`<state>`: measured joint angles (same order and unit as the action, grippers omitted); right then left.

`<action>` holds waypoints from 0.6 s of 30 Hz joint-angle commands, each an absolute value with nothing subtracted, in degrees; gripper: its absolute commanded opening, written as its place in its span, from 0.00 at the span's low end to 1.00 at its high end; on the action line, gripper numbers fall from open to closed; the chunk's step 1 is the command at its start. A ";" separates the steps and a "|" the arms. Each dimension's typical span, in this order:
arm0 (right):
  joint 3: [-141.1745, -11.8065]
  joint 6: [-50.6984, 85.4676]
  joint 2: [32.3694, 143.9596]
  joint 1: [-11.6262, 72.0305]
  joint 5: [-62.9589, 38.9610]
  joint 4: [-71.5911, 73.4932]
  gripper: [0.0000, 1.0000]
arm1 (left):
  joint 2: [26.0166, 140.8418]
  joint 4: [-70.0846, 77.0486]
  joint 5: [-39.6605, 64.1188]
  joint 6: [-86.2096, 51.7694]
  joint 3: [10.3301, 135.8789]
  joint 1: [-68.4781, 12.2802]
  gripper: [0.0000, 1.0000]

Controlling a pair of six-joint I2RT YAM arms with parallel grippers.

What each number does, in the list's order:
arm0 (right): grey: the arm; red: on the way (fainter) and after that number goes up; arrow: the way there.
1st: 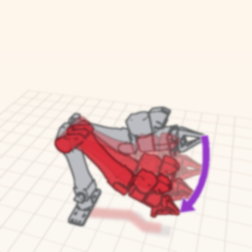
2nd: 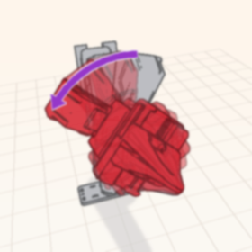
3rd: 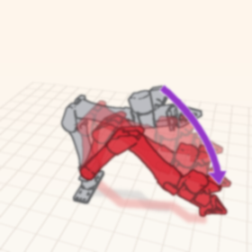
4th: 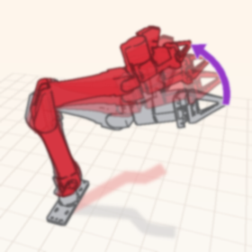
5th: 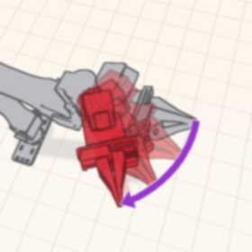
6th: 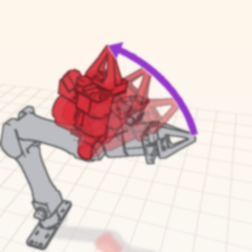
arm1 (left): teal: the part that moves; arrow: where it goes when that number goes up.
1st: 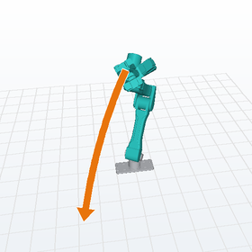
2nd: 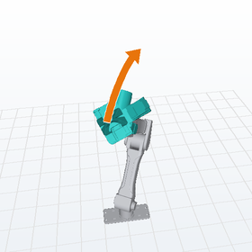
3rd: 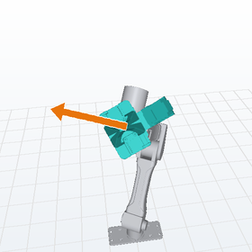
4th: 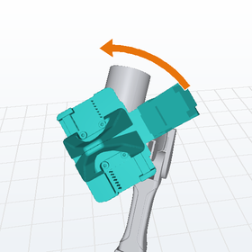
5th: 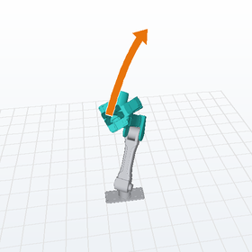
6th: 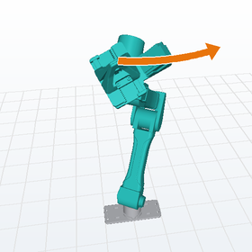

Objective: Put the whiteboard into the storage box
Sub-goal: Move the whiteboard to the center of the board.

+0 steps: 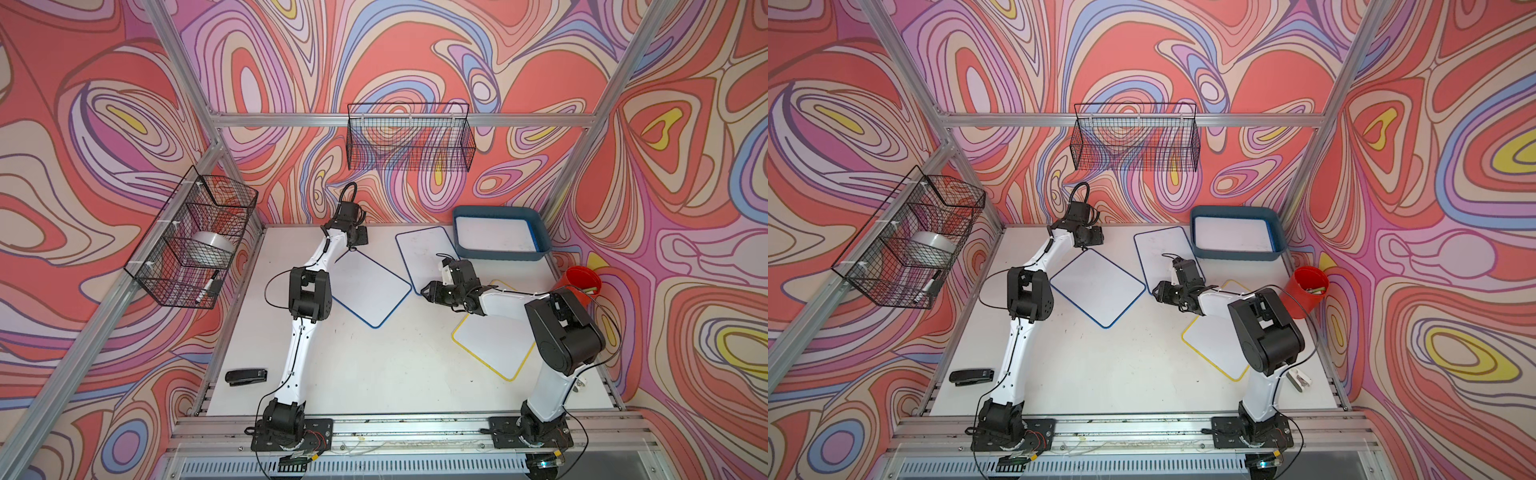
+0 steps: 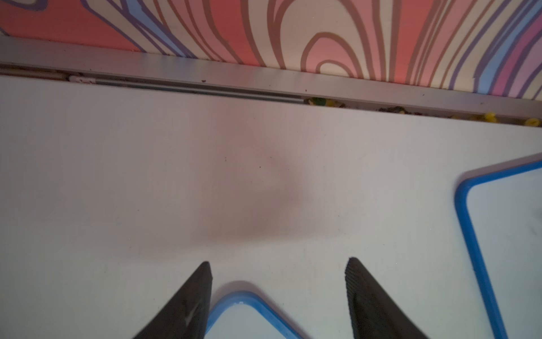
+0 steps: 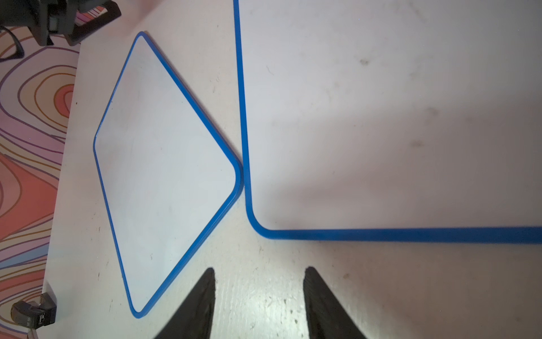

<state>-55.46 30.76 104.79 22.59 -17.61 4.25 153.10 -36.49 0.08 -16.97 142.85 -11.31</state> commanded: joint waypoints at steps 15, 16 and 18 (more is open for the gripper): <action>-56.25 31.53 104.85 22.85 -18.46 4.66 0.51 | 157.10 -46.10 1.92 -15.85 147.88 -11.16 0.68; -56.16 31.50 104.69 22.85 -18.37 4.57 0.51 | 157.18 -47.45 1.89 -15.65 147.83 -11.16 0.68; -56.12 31.45 104.59 22.85 -18.28 4.57 0.51 | 157.69 -50.13 2.24 -15.38 147.83 -11.16 0.68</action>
